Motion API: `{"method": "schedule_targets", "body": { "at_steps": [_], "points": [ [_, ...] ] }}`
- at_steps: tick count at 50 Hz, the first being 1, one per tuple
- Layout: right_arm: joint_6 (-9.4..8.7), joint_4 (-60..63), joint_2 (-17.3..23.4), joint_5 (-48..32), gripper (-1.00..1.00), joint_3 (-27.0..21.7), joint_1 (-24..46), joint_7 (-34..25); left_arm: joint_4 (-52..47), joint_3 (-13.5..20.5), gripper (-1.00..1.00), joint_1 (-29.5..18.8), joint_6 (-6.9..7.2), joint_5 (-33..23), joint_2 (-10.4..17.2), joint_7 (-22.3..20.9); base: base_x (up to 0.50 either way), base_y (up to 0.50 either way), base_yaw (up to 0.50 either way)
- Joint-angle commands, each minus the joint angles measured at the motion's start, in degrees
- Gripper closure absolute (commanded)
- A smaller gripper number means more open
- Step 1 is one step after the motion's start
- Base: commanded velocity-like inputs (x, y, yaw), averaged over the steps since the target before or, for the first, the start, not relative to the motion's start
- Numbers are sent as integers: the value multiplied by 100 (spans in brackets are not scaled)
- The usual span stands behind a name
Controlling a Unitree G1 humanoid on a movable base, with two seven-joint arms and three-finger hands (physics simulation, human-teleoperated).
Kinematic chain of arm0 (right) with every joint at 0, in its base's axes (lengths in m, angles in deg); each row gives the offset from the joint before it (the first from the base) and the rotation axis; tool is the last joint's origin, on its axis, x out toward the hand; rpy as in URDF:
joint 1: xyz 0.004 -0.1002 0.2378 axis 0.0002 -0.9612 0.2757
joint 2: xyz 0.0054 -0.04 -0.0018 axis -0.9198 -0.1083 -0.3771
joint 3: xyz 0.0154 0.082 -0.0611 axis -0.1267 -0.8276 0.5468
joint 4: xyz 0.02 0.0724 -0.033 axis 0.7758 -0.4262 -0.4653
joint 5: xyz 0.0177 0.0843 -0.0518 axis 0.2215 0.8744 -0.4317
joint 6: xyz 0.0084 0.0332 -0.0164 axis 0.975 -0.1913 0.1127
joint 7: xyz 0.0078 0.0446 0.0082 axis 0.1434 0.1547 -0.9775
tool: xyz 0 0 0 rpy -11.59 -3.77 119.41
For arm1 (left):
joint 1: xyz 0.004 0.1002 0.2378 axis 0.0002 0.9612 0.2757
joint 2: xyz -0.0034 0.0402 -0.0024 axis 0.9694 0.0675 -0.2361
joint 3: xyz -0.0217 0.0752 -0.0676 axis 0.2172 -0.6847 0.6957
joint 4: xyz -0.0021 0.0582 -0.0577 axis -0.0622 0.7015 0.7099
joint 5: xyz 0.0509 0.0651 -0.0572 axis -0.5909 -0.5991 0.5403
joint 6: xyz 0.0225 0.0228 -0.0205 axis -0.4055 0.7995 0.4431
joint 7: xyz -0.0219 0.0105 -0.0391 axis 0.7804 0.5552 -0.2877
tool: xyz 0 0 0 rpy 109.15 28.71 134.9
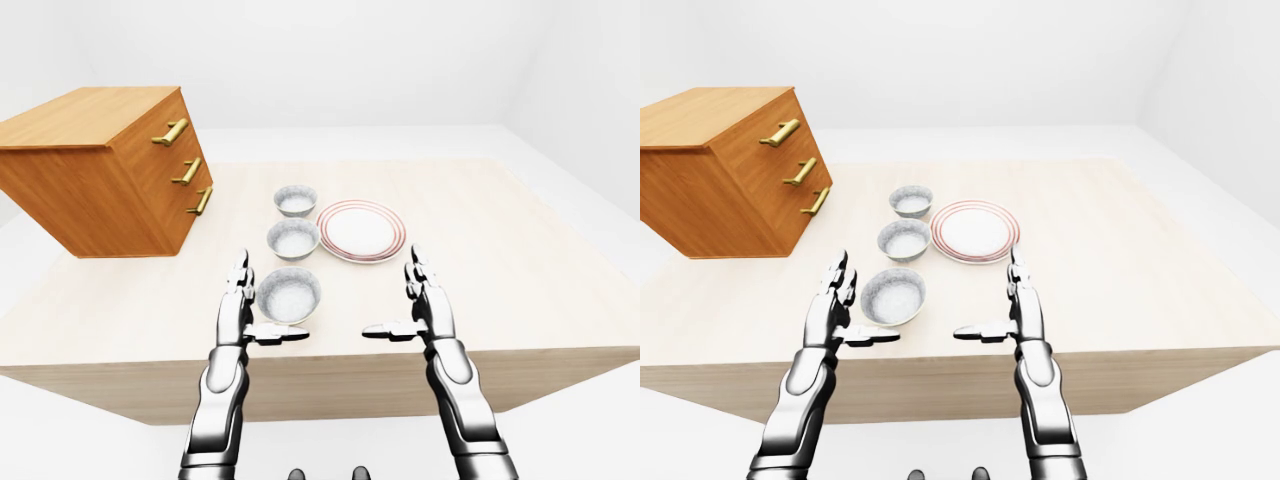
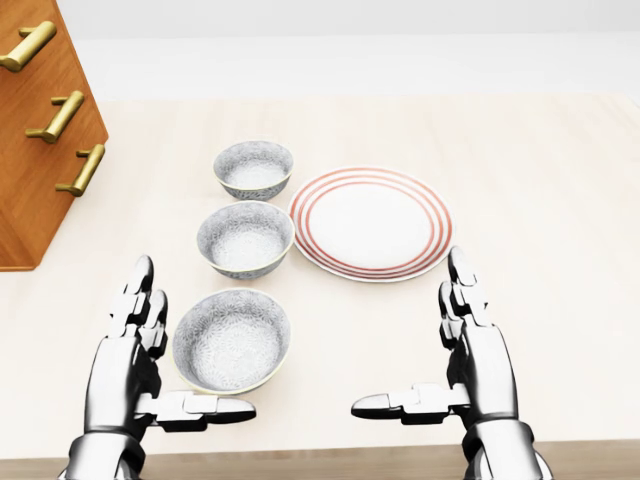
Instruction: Put the bowl in the middle on the plate.
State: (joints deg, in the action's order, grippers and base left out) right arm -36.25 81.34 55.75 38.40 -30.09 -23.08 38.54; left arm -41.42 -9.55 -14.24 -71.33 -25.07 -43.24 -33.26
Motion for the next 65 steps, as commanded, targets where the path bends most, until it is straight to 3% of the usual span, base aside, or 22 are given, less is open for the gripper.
{"method": "schedule_targets", "body": {
  "at_steps": [1,3,5,10,21,33,65],
  "points": [
    [-230,304,92,-29,-100,-128,73,-211,-164,281,-100,-39,157,274,92,-174,0,0,0],
    [-279,408,103,-68,-100,-138,107,-231,-279,309,-100,-16,215,371,93,-203,0,0,0],
    [-469,597,104,-14,-100,-177,152,-250,-383,328,-100,-5,268,406,104,-207,0,0,0],
    [-483,971,139,96,-100,-237,235,-332,-701,402,-100,-23,467,465,145,-200,0,0,0],
    [-483,1661,222,127,-100,-339,502,-414,-1466,564,-100,-1,467,456,213,-219,0,0,0],
    [-483,1988,325,-159,-100,-324,861,-510,-1450,709,-100,19,467,446,246,-287,5,0,0],
    [-483,2345,353,-413,-100,-304,1056,-685,-1887,854,-100,-5,467,508,284,-283,49,22,0]
  ]
}}
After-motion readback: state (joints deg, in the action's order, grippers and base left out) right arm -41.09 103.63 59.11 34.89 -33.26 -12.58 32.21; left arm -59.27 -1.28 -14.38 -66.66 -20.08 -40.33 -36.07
